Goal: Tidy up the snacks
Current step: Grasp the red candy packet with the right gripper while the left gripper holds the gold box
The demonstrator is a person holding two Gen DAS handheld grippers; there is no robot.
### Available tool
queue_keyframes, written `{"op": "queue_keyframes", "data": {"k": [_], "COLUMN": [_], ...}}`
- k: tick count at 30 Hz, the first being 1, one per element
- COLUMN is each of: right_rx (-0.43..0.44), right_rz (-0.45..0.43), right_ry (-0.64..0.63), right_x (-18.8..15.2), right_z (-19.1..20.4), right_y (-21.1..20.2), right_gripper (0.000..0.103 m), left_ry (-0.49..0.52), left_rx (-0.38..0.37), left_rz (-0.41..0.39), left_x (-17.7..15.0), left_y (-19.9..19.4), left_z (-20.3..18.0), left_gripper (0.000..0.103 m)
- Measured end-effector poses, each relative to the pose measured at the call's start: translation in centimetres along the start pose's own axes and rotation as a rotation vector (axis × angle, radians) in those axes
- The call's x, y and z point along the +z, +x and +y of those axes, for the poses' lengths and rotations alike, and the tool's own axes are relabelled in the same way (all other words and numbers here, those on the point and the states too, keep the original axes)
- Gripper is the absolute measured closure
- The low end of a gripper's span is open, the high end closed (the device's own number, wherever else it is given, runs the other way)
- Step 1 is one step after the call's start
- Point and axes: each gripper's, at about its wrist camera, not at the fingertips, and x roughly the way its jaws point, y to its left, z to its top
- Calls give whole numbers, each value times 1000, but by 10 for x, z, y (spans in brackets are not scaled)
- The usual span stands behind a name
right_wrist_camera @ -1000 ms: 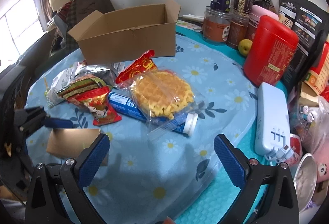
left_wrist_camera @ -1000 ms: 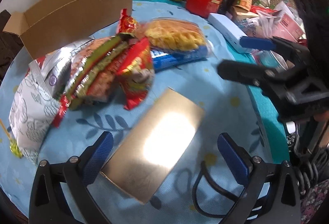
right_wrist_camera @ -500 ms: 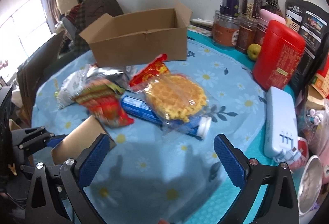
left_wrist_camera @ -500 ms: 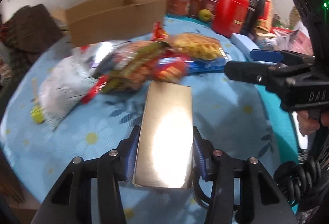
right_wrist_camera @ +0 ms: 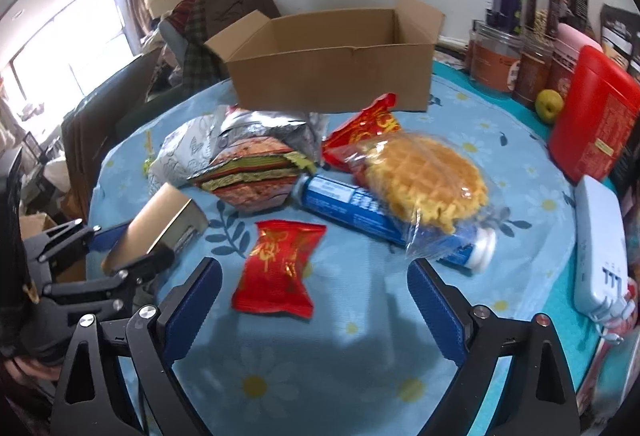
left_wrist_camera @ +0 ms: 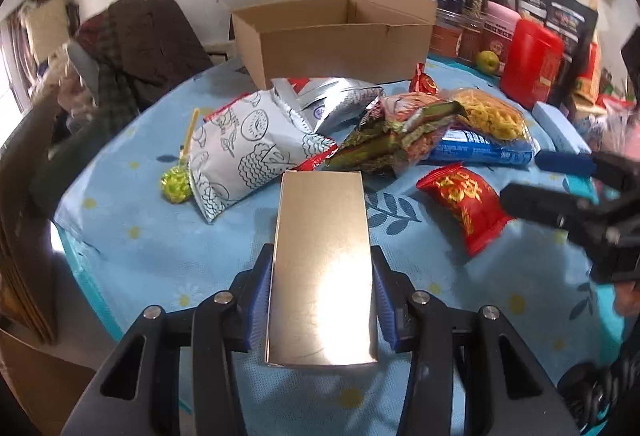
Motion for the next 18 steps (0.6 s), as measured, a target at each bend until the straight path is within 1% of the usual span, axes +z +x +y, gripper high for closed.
{"op": "queue_keyframes", "data": {"k": [2,4,6,8,10,12,15,16,17,18], "right_rx": [22,21,14,18,21,3,-63,-77,-90,-92], "right_rz": [24,42,55,69,95,117,108,101,94,94], "right_ry": [-6,-28,-49,-58,-49,-38,-60,-67,-61,-51], "right_x": [0,0,0,1,2,3,3,2,2,2], "right_z": [5,14,19,21,21,20,22,22,20,19], "right_y": [6,12,18,26,37,47,52,52,52,50], "right_gripper": [14,16,17,19,19,23,40,52,58,59], "left_ry": [-15,-40,-39,-36,-42,-53,-94,-117,-130,-136], "left_rx": [-3,-19,-21,-21,-28,-38,-68,-79,-87,-91], "left_rz": [18,50,41,48,57,65,56,51,49,47], "left_x": [0,-2,-2,0,2,5,6,6,6,5], "left_y": [8,16,17,18,20,21,21,21,21,20], "left_z": [2,6,8,7,9,11,16,18,20,21], "left_gripper": [58,58,58,58,58,58,59,59,59,59]}}
